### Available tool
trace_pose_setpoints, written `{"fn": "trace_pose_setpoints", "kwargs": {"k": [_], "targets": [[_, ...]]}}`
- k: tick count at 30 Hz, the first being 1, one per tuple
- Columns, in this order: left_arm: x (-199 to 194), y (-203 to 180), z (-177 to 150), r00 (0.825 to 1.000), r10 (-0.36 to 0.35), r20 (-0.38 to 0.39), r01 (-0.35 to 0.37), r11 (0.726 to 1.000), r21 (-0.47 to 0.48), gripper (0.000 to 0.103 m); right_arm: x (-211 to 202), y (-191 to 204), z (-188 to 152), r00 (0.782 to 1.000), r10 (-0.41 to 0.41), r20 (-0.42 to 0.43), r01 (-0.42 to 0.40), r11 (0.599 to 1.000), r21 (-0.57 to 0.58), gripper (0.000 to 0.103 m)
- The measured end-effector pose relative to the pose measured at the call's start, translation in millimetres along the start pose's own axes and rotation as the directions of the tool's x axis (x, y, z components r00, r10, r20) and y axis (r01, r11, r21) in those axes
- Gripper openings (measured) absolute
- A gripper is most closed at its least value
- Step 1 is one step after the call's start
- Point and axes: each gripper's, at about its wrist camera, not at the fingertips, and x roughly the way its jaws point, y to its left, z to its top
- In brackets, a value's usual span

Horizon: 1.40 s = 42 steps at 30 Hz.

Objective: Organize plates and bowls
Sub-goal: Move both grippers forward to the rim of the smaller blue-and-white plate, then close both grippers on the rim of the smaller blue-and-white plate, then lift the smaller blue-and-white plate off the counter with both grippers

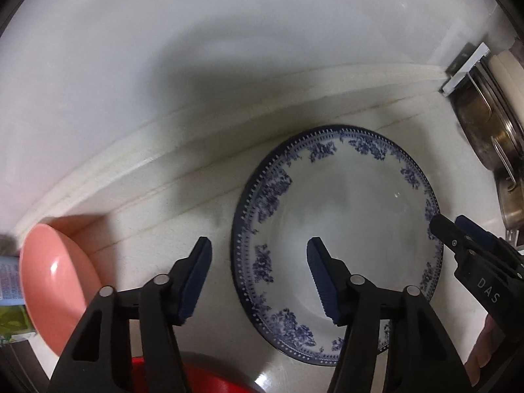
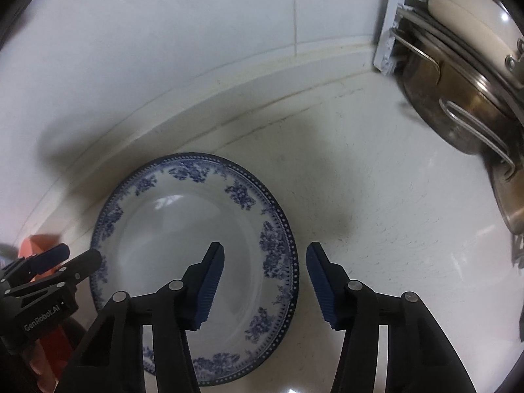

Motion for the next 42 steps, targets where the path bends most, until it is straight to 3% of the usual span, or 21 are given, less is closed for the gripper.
{"fn": "trace_pose_setpoints", "kwargs": {"k": [5, 13, 21, 28, 34, 42], "targets": [[11, 0, 3, 0.999, -0.001, -0.035, 0.000, 1.000, -0.008, 0.049, 8, -4, 0, 0.999, 0.006, -0.032, -0.005, 1.000, 0.009, 0.041], [19, 4, 4, 0.998, -0.003, -0.057, 0.001, 1.000, -0.030, 0.046, 13, -6, -1, 0.999, 0.000, -0.052, 0.001, 1.000, 0.024, 0.036], [26, 13, 4, 0.996, -0.017, -0.084, 0.013, 0.998, -0.057, 0.034, 14, -3, 0, 0.998, -0.039, -0.050, 0.038, 0.999, -0.012, 0.034], [27, 15, 6, 0.996, -0.027, -0.088, 0.021, 0.997, -0.069, 0.034, 16, -2, 3, 0.996, -0.064, -0.056, 0.062, 0.998, -0.032, 0.029], [23, 19, 4, 0.997, -0.010, -0.079, 0.005, 0.997, -0.073, 0.033, 13, 1, -1, 0.994, -0.109, -0.031, 0.107, 0.993, -0.056, 0.016], [17, 4, 4, 0.998, 0.031, -0.055, -0.033, 0.998, -0.052, 0.034, 9, -5, -4, 0.997, -0.070, -0.022, 0.069, 0.997, -0.031, 0.016]]}}
